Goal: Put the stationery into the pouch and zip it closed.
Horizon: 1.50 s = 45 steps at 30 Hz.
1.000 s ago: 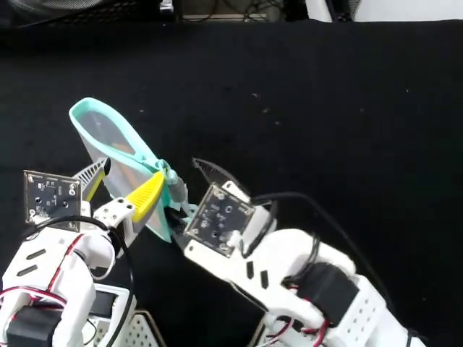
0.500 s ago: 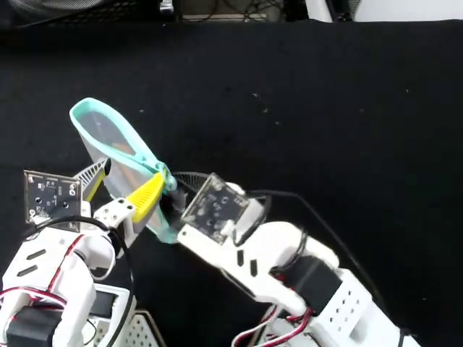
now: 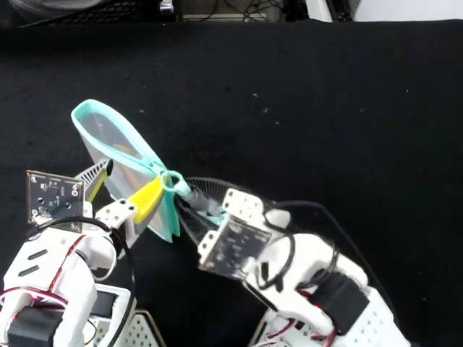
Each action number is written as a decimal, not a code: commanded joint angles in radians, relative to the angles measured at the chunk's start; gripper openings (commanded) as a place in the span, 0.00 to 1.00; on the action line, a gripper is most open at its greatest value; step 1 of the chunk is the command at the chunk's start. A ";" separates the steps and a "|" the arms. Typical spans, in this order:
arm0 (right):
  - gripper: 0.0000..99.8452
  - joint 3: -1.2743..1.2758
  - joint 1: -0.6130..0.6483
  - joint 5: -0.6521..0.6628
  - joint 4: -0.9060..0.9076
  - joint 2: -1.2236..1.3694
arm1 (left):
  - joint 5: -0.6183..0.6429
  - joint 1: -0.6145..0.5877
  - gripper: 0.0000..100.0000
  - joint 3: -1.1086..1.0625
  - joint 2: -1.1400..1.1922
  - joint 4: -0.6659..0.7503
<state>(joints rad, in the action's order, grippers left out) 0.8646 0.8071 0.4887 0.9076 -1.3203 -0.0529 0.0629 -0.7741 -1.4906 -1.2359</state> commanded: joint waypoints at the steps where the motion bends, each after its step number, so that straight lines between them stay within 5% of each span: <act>1: 0.01 -0.130 -0.038 0.021 -0.041 0.116 | -0.005 -0.012 0.31 0.004 0.002 -0.003; 15: 0.01 -0.591 -0.040 0.025 -0.035 0.518 | -0.068 0.025 0.31 -0.005 -0.071 -0.052; 30: 0.01 -0.604 0.023 0.109 0.012 0.522 | -0.066 -0.028 0.31 -0.259 -0.127 0.207; 45: 0.01 -0.730 0.086 0.193 0.219 0.521 | -0.051 -0.064 0.31 -0.170 -0.127 0.120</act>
<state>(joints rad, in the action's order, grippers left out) 0.2110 0.8700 0.6713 1.1132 -0.7971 -0.0990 0.0368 -0.9920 -1.6241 -1.1147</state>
